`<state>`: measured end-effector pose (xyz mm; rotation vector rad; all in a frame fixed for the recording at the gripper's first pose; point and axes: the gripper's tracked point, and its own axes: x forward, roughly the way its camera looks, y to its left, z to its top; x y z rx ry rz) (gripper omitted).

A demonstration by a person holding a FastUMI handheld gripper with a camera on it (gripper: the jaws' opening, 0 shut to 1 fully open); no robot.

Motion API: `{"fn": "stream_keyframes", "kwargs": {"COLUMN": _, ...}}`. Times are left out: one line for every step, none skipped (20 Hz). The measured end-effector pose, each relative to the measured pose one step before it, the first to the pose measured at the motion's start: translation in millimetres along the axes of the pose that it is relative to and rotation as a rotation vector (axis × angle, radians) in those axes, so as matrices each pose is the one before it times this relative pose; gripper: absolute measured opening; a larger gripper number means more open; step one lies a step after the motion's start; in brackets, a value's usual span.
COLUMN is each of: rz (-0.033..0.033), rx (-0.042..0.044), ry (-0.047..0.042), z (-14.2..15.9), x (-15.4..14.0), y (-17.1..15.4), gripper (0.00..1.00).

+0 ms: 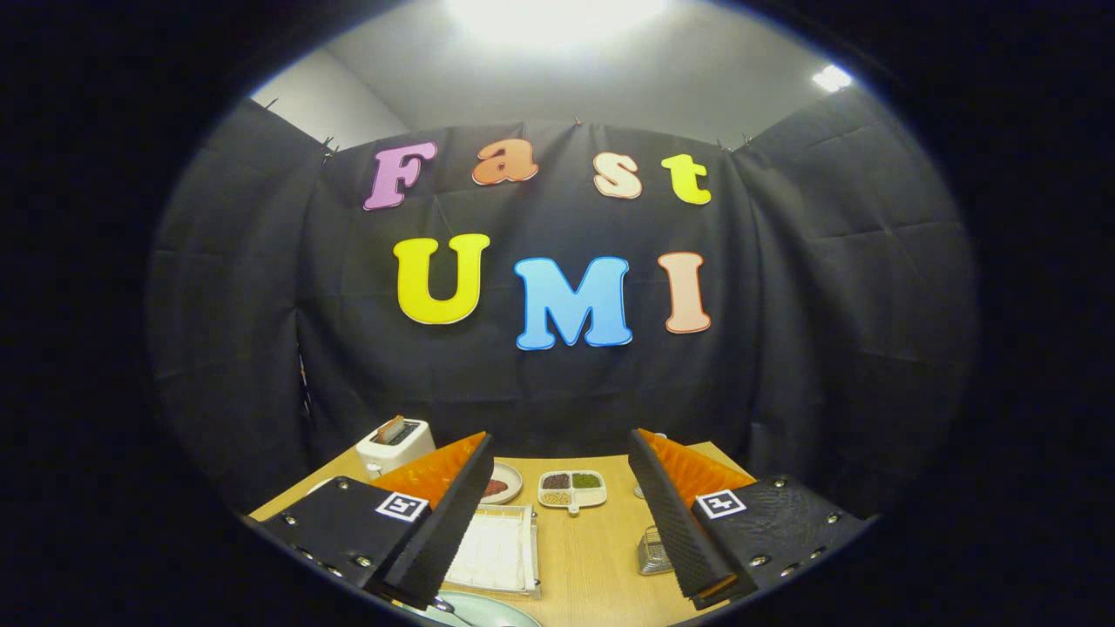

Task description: Take the plate from the dish rack, then take the spoon from the basket and place it into the plate.

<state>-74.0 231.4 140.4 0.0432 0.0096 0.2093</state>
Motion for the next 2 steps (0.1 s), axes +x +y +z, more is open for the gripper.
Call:
{"fn": "stream_keyframes", "kwargs": {"rz": 0.00272, "rx": -0.00091, "ry": -0.01148, "z": 3.18, "x": 0.81, "y": -7.05, "gripper": 0.96}}
{"fn": "stream_keyframes", "kwargs": {"rz": 0.00966, "rx": -0.00645, "ry": -0.02836, "z": 7.16, "x": 1.16, "y": -6.54, "gripper": 0.96}}
